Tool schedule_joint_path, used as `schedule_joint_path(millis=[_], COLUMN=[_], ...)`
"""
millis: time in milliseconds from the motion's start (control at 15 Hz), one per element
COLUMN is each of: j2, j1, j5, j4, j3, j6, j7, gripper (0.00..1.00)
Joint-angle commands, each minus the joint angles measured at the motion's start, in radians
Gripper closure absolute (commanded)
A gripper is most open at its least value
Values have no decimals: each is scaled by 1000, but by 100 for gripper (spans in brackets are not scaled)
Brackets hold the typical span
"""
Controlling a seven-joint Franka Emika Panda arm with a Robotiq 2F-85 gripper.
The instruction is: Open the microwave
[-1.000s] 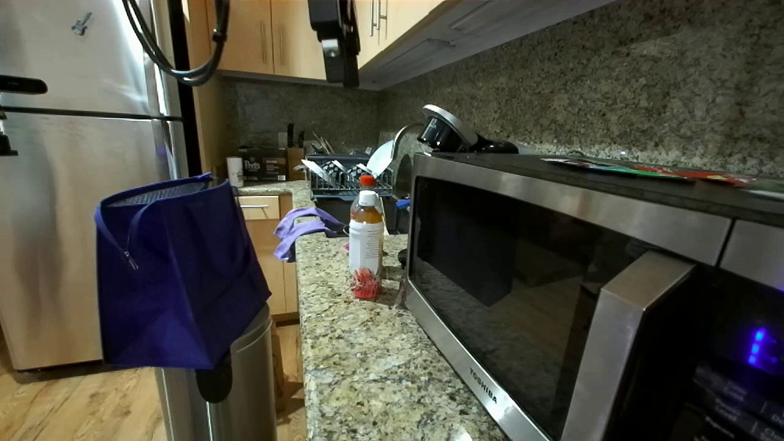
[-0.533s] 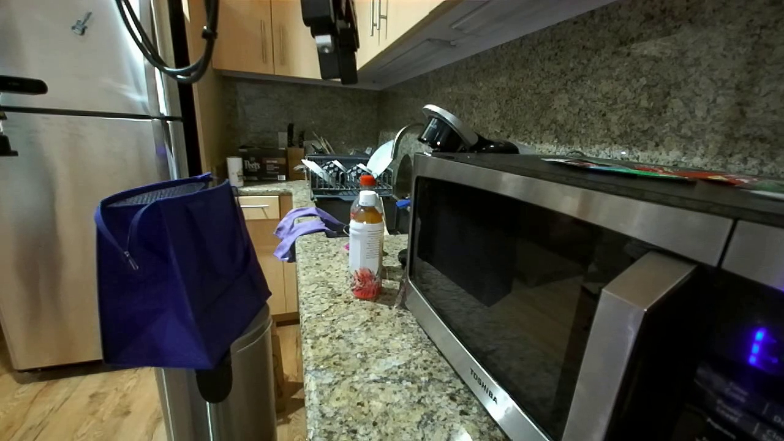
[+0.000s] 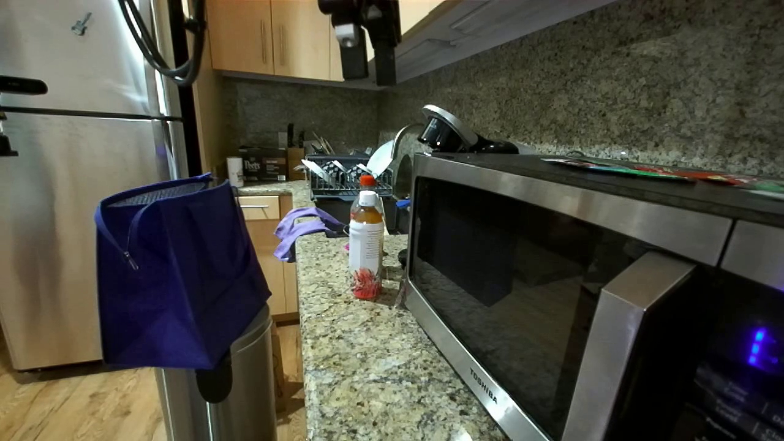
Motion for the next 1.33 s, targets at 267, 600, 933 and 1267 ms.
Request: schedule_joint_path(millis=[267, 600, 933, 1267], j2=[47, 97, 86, 101], j1=[-92, -154, -158, -155], j5=[67, 181, 156, 120], j4=[-2, 24, 9, 14], j3=[-76, -133, -137, -135], j6=[-3, 4, 4, -1], j7=[96, 39, 21, -8], gripper=[0, 0, 0, 0])
